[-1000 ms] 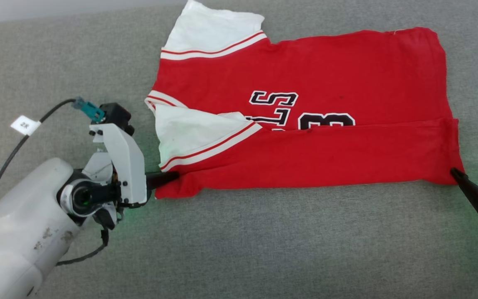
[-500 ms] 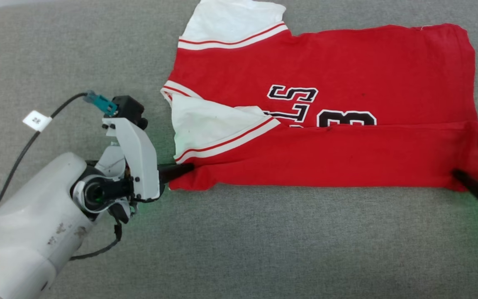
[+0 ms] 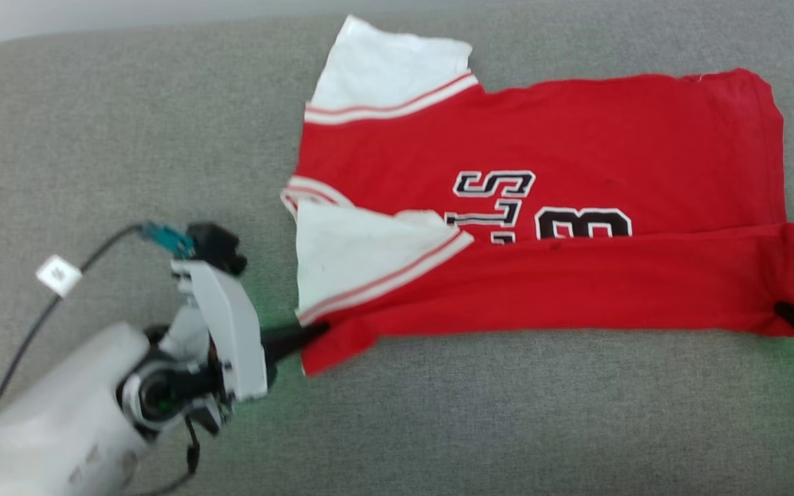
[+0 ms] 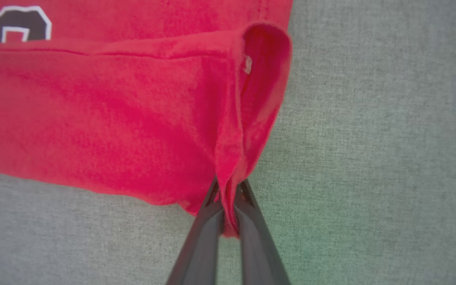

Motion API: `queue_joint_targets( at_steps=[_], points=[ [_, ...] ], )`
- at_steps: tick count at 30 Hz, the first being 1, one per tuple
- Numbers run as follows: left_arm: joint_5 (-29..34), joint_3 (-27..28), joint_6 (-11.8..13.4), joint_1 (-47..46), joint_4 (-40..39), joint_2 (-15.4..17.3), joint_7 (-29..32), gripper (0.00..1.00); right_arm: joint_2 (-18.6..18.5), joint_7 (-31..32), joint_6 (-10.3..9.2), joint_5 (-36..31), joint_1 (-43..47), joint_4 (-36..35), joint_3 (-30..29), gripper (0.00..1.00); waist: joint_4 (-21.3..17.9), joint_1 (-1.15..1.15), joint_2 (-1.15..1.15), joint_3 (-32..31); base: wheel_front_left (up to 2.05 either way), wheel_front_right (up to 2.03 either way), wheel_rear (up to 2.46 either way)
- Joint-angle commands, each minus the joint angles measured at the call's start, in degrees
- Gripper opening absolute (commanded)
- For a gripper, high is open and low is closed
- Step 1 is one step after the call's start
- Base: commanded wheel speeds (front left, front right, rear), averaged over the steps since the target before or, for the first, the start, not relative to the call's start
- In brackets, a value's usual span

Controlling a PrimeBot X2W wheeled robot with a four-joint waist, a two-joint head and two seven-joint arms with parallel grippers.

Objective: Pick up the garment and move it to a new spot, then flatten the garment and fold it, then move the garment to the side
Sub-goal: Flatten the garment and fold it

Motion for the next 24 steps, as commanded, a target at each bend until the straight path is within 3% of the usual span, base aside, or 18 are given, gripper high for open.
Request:
queue_joint_targets(
  at_steps=[1, 14, 21, 22, 23, 24],
  points=[
    [0.5, -0.87, 0.72, 2.09, -0.69, 0.34, 0.06, 0.0, -0.46, 0.25, -0.11, 0.43, 0.77, -0.2, 0.1, 0.0, 0.32, 0.0, 0.0, -0.43, 0.0, 0.0, 0.0],
    [1.07, 0.21, 8.2, 13.77, -22.29, 8.61, -8.33, 0.0, -4.55, 3.22, -0.11, 4.16, 6.82, -4.92, -0.96, 0.0, 1.15, 0.0, 0.0, -1.77, 0.0, 0.0, 0.0],
    [1.49, 0.11, 11.57, 18.95, -29.22, 10.92, -12.25, 0.0, -4.82, 4.44, -0.11, 4.37, 10.72, -8.83, -4.91, 0.0, 1.42, 0.0, 0.0, -1.83, 0.0, 0.0, 0.0],
    [1.69, 0.34, 11.84, 19.12, -29.47, 10.83, -12.86, 0.0, -4.69, 4.05, -0.11, 3.98, 11.02, -9.45, -5.43, 0.17, 1.53, 0.0, 0.0, -1.93, 0.0, 0.0, 0.0],
    [1.9, 0.51, 12.05, 19.29, -29.48, 10.79, -13.38, 0.28, -4.35, 3.58, -0.11, 3.75, 11.1, -9.97, -5.91, 0.43, 1.58, 0.0, 0.0, -2.06, 0.0, 0.0, 0.0],
    [2.22, 0.58, 12.31, 19.41, -29.41, 10.64, -13.86, 0.43, -3.92, 3.0, -0.11, 3.59, 11.16, -10.47, -6.36, 0.83, 1.64, 0.0, 0.0, -2.31, 0.0, 0.0, 0.0]
  ],
)
